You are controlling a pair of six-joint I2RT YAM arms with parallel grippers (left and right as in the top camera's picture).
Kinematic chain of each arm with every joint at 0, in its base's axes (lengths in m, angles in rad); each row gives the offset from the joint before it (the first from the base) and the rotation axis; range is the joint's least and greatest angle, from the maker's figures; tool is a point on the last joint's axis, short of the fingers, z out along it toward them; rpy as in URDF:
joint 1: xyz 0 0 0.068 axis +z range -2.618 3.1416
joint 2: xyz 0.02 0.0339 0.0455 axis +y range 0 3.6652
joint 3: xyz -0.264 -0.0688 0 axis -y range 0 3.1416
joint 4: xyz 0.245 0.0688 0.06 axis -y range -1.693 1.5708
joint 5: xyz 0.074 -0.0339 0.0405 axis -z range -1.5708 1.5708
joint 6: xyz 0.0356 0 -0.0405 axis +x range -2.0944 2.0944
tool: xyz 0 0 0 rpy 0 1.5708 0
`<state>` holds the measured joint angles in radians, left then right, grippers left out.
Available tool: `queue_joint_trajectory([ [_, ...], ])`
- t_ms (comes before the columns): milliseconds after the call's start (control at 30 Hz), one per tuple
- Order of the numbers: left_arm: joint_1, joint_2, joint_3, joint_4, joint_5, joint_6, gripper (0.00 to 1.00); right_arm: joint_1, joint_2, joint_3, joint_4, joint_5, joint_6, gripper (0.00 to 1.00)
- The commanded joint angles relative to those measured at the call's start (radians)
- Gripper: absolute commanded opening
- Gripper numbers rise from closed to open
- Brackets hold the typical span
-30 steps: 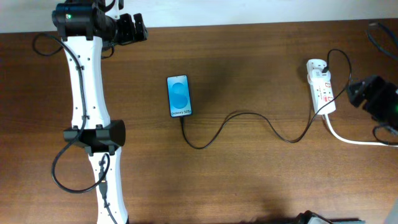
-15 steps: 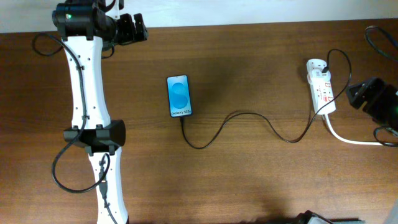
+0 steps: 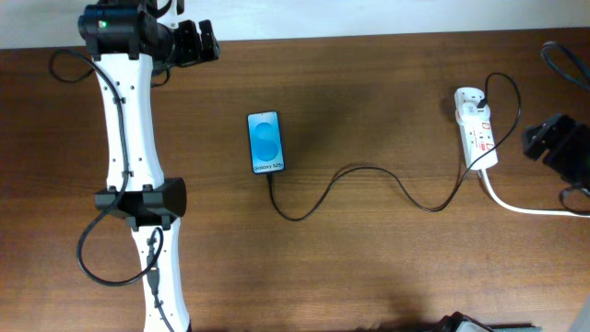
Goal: Plug charger to phone and switch on socket
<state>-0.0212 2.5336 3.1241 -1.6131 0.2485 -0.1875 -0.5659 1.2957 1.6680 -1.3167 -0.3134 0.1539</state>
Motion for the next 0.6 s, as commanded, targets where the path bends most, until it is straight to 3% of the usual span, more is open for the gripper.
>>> queue_joint_trajectory([
  [0, -0.002, -0.023, 0.003, -0.002, -0.01, -0.002, 0.99, -0.048, 0.011, 0.015, 0.031, 0.048, 0.025, 0.92],
  [167, -0.002, -0.023, 0.003, -0.002, -0.01, -0.002, 0.99, -0.141, 0.04, 0.016, 0.113, 0.013, 0.042, 1.0],
  [567, -0.002, -0.023, 0.003, -0.002, -0.01, -0.002, 0.99, -0.246, 0.331, 0.015, 0.217, -0.106, -0.047, 0.98],
])
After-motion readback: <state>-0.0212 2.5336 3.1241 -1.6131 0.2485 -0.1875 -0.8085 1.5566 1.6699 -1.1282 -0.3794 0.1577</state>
